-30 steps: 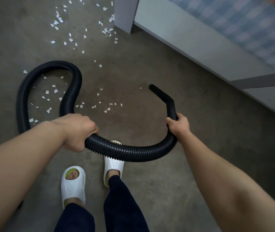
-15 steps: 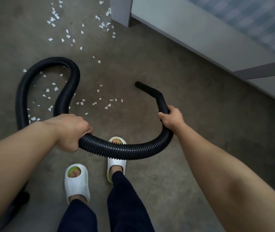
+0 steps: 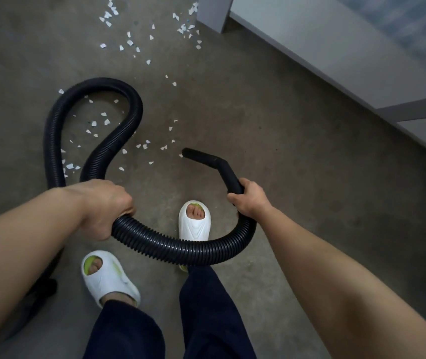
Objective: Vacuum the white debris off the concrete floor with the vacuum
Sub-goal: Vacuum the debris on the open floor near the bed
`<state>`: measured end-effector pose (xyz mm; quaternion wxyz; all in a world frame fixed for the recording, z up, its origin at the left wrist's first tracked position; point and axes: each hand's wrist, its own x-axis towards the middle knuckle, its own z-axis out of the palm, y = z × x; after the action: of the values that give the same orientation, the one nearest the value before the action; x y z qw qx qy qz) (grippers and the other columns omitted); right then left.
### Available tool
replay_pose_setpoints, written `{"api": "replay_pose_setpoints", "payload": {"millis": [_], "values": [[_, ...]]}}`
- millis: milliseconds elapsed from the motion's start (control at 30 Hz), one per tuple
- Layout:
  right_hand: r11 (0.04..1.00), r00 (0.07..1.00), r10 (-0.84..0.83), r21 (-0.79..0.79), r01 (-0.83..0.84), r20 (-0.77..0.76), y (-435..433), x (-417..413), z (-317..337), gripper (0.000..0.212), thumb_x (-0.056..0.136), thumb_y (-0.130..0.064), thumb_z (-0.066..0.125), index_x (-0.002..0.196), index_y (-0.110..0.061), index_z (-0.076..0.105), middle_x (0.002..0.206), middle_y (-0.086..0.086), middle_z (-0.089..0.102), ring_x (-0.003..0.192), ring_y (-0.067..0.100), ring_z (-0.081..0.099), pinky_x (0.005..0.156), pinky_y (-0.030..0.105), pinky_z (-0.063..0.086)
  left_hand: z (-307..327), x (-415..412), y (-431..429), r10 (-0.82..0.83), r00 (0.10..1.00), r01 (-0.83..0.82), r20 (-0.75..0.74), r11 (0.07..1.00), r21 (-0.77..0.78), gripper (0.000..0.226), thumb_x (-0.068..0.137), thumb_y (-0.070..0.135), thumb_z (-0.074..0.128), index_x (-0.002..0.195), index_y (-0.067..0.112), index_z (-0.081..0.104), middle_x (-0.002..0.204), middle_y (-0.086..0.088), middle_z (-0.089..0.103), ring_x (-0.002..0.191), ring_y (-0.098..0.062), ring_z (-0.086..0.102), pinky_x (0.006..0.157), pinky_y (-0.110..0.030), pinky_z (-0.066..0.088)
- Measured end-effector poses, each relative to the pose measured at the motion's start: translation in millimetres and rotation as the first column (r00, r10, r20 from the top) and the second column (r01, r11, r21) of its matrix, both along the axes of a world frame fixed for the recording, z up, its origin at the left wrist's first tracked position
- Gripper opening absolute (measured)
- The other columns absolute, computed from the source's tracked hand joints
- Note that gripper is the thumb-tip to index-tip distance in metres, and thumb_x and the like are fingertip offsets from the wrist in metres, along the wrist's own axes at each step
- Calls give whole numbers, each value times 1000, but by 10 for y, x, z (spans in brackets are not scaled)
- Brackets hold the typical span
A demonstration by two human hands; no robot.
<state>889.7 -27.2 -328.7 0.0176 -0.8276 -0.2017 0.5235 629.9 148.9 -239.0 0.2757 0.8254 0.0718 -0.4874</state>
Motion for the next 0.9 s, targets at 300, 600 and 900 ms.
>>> {"api": "replay_pose_setpoints", "payload": {"millis": [300, 600, 900], "values": [[992, 987, -87, 101, 73, 135, 294, -547, -106, 25, 79, -24, 65, 101, -12, 60, 92, 9, 65, 81, 28, 64, 71, 37, 54, 13, -721, 108, 52, 997, -56, 65, 997, 62, 9, 62, 22, 51, 64, 26, 43, 71, 8, 55, 81, -18, 61, 74, -30, 52], [993, 978, 29, 106, -51, 205, 713, -795, -108, 23, 80, -27, 65, 98, -13, 58, 93, 9, 64, 83, 25, 58, 68, 28, 41, -34, -1165, 229, 157, 983, -166, 93, 981, 103, 12, 59, 18, 48, 68, 25, 44, 71, 6, 55, 79, -20, 60, 73, -31, 53], [990, 989, 119, 71, -125, 87, 666, -1367, 89, 23, 77, -22, 64, 97, -11, 59, 87, 11, 66, 81, 32, 66, 74, 42, 56, 42, -1658, 139, 127, 990, -131, 60, 988, 85, 8, 63, 22, 50, 68, 24, 45, 65, 8, 49, 81, -17, 60, 71, -26, 49]]}}
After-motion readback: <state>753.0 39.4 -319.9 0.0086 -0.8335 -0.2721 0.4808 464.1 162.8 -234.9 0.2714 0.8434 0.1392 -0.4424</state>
